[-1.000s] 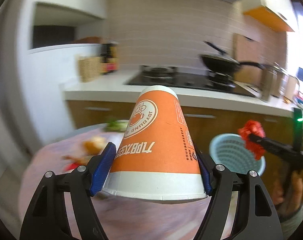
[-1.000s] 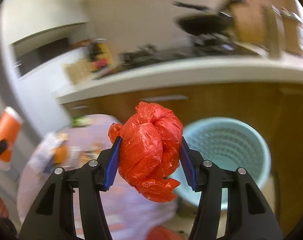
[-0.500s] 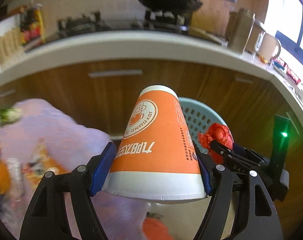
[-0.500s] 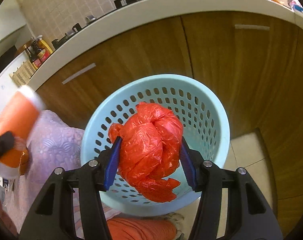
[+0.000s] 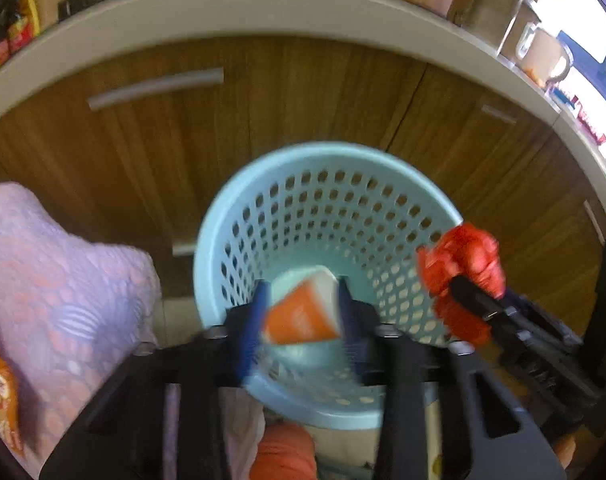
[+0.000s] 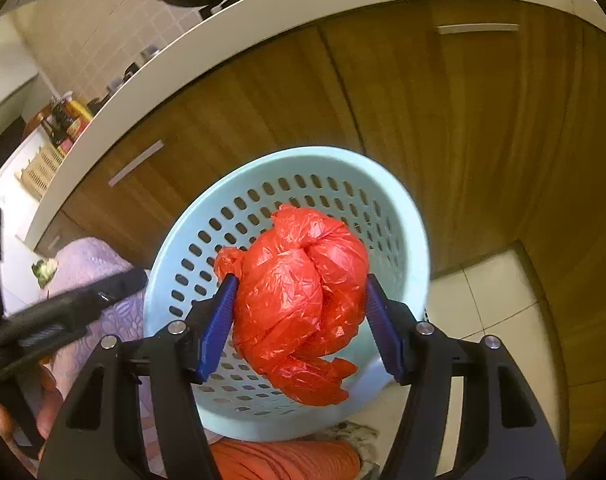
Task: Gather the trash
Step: 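Carry both items over the blue basket and open both grippers to drop them, then grasp the white milk carton with the left gripper while the right gripper grasps the snack bag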
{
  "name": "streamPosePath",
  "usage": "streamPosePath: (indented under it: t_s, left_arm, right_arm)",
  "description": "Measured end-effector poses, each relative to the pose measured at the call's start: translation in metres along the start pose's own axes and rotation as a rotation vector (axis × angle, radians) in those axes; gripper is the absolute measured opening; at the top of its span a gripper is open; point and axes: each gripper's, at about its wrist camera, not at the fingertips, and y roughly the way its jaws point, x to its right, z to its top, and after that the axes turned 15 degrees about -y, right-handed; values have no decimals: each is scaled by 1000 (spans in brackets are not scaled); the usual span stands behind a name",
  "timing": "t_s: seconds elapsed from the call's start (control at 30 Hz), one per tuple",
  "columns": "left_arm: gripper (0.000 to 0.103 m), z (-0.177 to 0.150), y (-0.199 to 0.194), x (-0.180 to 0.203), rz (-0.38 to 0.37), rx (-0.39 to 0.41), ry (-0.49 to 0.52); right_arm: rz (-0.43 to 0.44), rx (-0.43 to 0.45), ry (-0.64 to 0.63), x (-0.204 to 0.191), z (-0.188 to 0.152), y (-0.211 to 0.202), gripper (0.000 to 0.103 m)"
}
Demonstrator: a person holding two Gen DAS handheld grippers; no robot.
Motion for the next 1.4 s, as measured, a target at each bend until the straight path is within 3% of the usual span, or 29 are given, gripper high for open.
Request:
streamPosePath:
  t_s: [0.1, 0.2, 0.33, 0.5, 0.63, 0.87, 1.13, 1.27, 1.4]
  left_arm:
    - [28, -3, 6, -5, 7, -23, -6]
    - [36, -5, -3, -5, 15, 3, 10]
    - [51, -12, -36, -6, -2, 79, 32]
    - [55, -24, -76, -12, 5, 163, 42]
    - [58, -38, -117, -36, -3, 241, -21]
    - [77, -64, -206, -100, 6, 397, -124]
    - [88, -96, -286, -175, 310, 599, -152]
    - [89, -104, -293, -216, 405, 596, -184]
    - [89, -105, -279, -246, 431, 547, -185]
  right_arm:
    - [0, -4, 0, 3, 1, -2, 60]
    - [11, -3, -25, -2, 4, -4, 67]
    - [43, -14, -57, -10, 4, -6, 71]
    - [61, -6, -72, -23, 4, -14, 72]
    - [95, 44, -150, -58, 11, -35, 72]
    - [186, 133, -356, -160, 10, -65, 72]
    - [281, 160, -507, -259, -3, -50, 73]
    - [299, 168, -536, -294, -10, -35, 73]
    - [280, 143, -553, -320, -13, -14, 73]
